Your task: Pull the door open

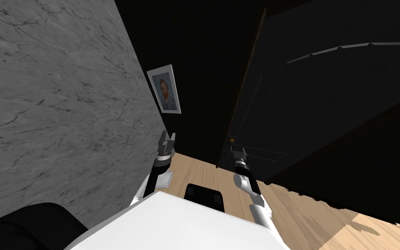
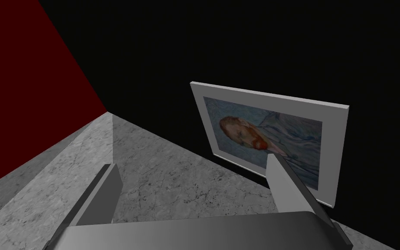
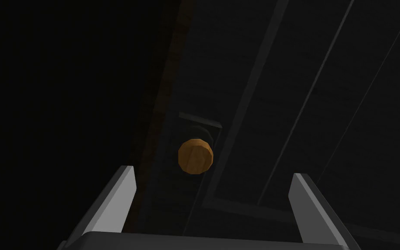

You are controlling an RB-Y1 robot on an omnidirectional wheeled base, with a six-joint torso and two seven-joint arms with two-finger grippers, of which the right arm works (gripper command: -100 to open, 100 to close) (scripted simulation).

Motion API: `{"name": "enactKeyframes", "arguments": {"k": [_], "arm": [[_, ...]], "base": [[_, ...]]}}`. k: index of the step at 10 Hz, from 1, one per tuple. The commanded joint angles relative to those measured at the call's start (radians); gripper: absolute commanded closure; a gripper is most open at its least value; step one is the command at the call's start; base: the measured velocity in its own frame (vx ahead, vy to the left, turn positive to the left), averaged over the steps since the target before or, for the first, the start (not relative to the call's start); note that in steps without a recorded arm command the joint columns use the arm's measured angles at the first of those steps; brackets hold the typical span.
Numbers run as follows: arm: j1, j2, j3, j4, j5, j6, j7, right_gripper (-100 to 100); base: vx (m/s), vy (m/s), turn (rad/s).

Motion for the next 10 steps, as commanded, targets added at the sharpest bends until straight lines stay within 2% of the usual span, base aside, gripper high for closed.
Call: {"name": "enactKeyframes", "arguments": {"k": [1,8,9,10], "arm": [[-0.017,0.0,-0.001,0.037,-0.027,0.009,-0.036,-100],[-0.067,-0.007,-0.004,0.163,-0.127,0.043,-0.162,-100],[-0.065,-0.006,-0.003,0.154,-0.117,0.037,-0.149,-100],[-0.057,-0.03,-0.013,0.164,-0.127,0.029,-0.172,-100]], "base": [[-0.018,-0.11,0.164],[-0.027,-0.091,0.14],[-0.02,-0.053,0.034],[0.099,-0.024,0.138]]}}
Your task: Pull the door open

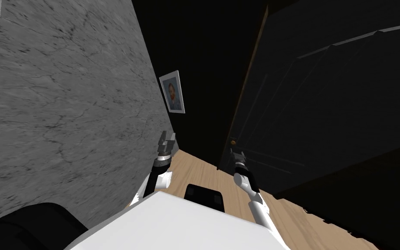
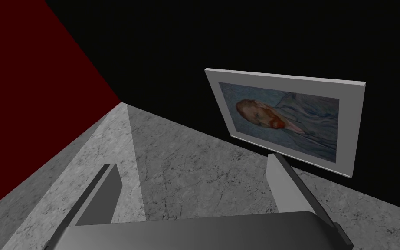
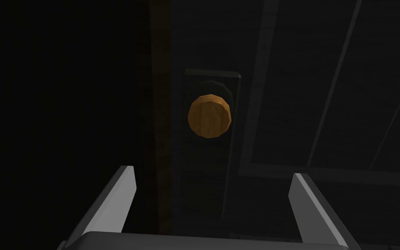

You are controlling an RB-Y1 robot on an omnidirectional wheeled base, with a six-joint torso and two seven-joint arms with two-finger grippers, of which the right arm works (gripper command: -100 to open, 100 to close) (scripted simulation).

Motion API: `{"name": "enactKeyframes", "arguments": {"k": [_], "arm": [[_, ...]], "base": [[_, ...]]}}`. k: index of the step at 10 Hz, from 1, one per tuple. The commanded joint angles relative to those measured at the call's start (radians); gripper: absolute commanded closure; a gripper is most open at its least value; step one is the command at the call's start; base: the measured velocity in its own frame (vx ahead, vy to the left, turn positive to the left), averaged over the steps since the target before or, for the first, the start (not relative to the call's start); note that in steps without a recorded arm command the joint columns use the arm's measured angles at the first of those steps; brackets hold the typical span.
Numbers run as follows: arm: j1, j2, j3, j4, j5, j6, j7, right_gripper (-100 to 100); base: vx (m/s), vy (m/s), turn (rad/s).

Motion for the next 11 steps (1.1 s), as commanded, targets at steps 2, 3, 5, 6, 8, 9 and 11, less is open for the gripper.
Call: {"name": "enactKeyframes", "arguments": {"k": [2,3,5,6,8,9,11], "arm": [[0.011,-0.039,-0.012,0.023,-0.013,-0.023,-0.037,-100],[0.019,-0.061,-0.021,0.03,-0.02,-0.032,-0.055,-100],[0.027,-0.083,-0.03,0.038,-0.028,-0.041,-0.073,-100],[0.034,-0.103,-0.038,0.046,-0.035,-0.049,-0.09,-100],[0.047,-0.139,-0.052,0.059,-0.047,-0.064,-0.12,-100],[0.032,-0.131,-0.043,0.074,-0.042,-0.067,-0.113,-100],[0.032,-0.131,-0.043,0.074,-0.042,-0.067,-0.113,100]], "base": [[0.167,0.008,0.127],[0.197,0.034,0.167],[0.14,0.001,0.072],[0.164,-0.027,0.168],[0.198,-0.016,0.146],[0.08,-0.016,0.026],[-0.019,-0.004,-0.032]]}}
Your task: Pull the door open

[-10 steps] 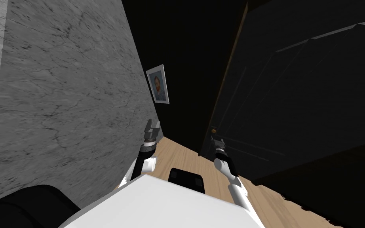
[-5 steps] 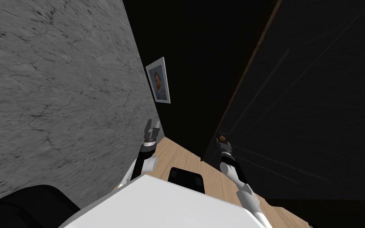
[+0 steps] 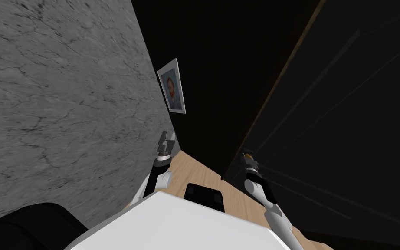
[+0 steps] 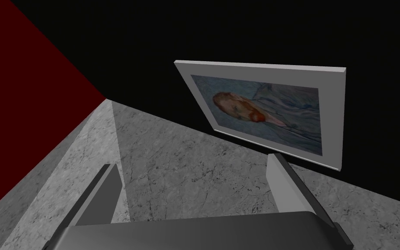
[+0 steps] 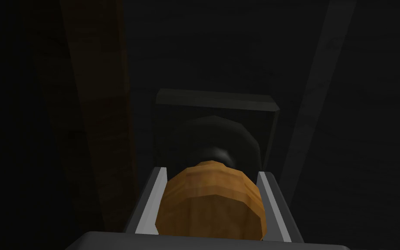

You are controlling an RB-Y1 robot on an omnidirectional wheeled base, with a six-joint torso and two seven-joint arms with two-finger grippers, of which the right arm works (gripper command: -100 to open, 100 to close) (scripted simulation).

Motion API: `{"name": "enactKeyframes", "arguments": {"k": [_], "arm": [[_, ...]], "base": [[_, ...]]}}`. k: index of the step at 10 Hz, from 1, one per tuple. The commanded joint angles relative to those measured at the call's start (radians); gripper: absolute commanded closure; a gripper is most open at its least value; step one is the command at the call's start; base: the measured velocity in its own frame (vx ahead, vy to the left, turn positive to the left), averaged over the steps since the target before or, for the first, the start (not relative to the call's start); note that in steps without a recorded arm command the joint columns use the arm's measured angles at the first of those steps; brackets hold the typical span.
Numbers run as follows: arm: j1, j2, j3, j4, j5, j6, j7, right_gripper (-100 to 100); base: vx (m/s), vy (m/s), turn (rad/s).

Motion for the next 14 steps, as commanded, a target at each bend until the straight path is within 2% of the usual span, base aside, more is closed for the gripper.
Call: {"name": "enactKeyframes", "arguments": {"k": [1,4,5,7,14], "arm": [[0.0,0.003,0.004,0.0,0.0,0.002,0.0,100],[0.0,0.003,0.004,0.0,0.0,0.002,0.0,100],[0.008,-0.012,0.014,-0.005,-0.003,0.006,-0.014,100],[0.014,-0.024,0.026,-0.012,-0.005,0.008,-0.028,100],[0.047,-0.1,0.093,-0.052,-0.019,0.019,-0.111,100]], "base": [[-0.026,0.001,0.022],[-0.008,0.002,0.001],[-0.112,-0.037,0.106],[-0.176,-0.038,0.099],[-0.206,-0.038,0.127]]}}
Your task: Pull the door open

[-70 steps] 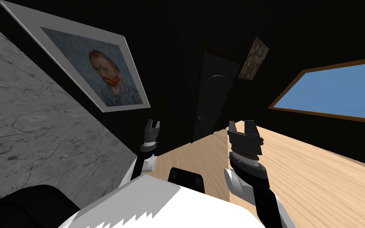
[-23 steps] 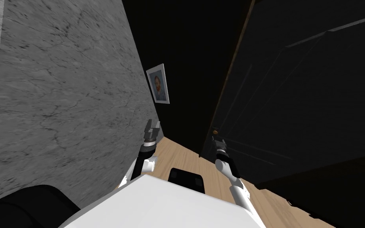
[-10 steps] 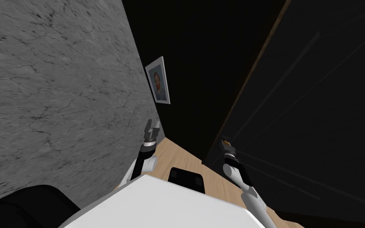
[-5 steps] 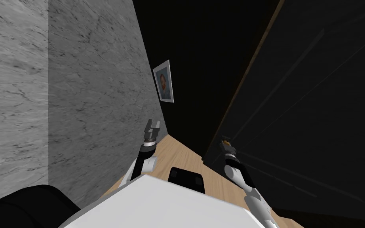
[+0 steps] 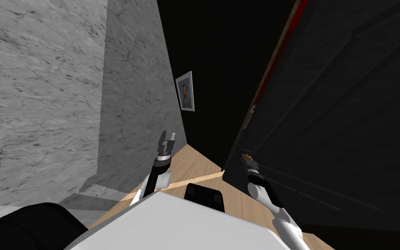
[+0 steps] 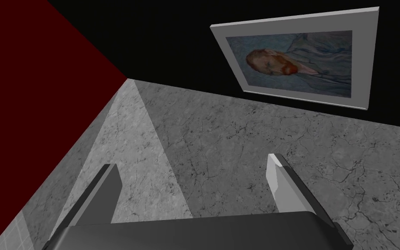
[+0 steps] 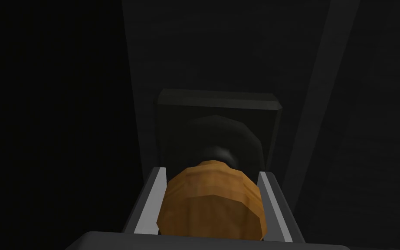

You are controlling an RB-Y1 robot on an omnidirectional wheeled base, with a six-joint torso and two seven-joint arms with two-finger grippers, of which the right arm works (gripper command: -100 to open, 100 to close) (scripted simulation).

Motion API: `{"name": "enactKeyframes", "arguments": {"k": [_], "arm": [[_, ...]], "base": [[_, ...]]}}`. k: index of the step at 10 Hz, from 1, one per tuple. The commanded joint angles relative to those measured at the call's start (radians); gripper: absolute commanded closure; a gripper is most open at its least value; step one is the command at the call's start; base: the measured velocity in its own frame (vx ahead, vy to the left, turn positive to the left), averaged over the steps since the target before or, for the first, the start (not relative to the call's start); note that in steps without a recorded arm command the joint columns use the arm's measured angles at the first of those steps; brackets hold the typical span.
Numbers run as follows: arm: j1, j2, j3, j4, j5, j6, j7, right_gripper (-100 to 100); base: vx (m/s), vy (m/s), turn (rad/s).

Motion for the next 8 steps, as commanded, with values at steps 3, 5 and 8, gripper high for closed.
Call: {"name": "enactKeyframes", "arguments": {"k": [3,5,8], "arm": [[0.018,-0.026,0.029,-0.017,-0.002,-0.002,-0.026,100],[0.031,-0.044,0.047,-0.029,-0.003,-0.01,-0.042,100],[0.059,-0.085,0.087,-0.057,-0.003,-0.028,-0.078,100]], "base": [[-0.16,-0.028,0.078],[-0.247,-0.058,0.152],[-0.269,-0.083,0.158]]}}
